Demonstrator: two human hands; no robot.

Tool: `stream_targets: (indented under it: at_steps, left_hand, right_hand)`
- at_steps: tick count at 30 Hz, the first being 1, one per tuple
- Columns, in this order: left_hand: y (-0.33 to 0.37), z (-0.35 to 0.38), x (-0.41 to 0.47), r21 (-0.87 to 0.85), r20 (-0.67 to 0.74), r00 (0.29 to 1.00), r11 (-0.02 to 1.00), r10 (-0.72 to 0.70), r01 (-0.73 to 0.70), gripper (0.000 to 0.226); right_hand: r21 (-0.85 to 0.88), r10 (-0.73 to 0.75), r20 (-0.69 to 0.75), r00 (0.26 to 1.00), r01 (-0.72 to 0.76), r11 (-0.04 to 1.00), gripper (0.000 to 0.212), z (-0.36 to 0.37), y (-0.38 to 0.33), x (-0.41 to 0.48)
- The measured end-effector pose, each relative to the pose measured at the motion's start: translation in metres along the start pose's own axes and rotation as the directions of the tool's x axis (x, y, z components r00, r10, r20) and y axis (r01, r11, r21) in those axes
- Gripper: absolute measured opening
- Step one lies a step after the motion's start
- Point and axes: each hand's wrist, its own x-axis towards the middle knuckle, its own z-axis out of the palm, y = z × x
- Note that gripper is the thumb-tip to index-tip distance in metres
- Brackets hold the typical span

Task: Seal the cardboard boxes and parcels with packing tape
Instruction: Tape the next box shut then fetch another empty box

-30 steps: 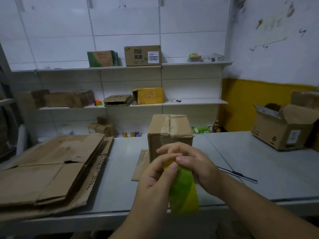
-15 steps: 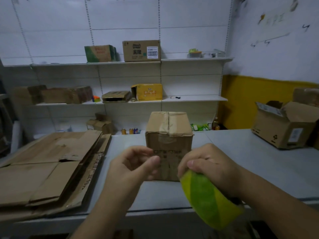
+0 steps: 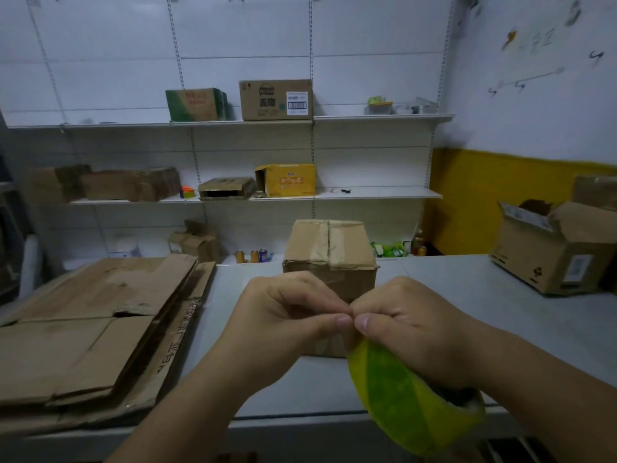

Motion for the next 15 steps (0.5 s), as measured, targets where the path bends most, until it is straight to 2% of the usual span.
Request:
stream_targets:
  at_steps: [1, 4, 5, 8, 11, 13, 15]
  left_hand:
    - [-0.001, 0.000, 0.000, 0.040, -0.017, 1.000, 0.999, 0.001, 0.000, 0.012]
    - [-0.004, 0.000, -0.003, 0.112, -0.059, 0.995, 0.990, -0.078, 0.084, 0.009]
    - [-0.006, 0.000, -0.003, 0.157, -0.062, 0.994, 0.982, -0.095, 0.103, 0.009]
    - [-0.007, 0.004, -0.003, 0.174, -0.087, 0.991, 0.978, -0.097, 0.111, 0.008]
    - [-0.004, 0.001, -0.001, 0.093, -0.101, 0.985, 0.985, -0.138, 0.148, 0.019]
    - [-0.002, -0.005, 0.000, 0.130, -0.096, 0.981, 0.975, -0.166, 0.177, 0.014]
    - [-0.001, -0.013, 0.002, 0.201, -0.109, 0.976, 0.958, -0.187, 0.205, 0.005]
  right_hand:
    - [0.016, 0.030, 0.005, 1.000, -0.030, 0.999, 0.046, 0.001, 0.001, 0.000]
    - [-0.051, 0.145, 0.083, 0.986, -0.141, 0.989, 0.088, -0.001, 0.014, 0.002]
    - [-0.056, 0.166, 0.130, 0.978, -0.159, 0.986, 0.095, -0.004, 0.019, 0.002]
    - [0.042, 0.128, 0.254, 0.959, -0.143, 0.989, 0.088, -0.017, 0.029, 0.004]
    - [0.075, 0.105, 0.268, 0.958, -0.130, 0.989, 0.092, -0.031, 0.032, 0.004]
    - [0.100, 0.155, 0.308, 0.939, -0.194, 0.976, 0.071, -0.038, 0.036, 0.000]
    - [0.109, 0.312, 0.391, 0.866, -0.380, 0.918, 0.035, -0.046, 0.045, -0.005]
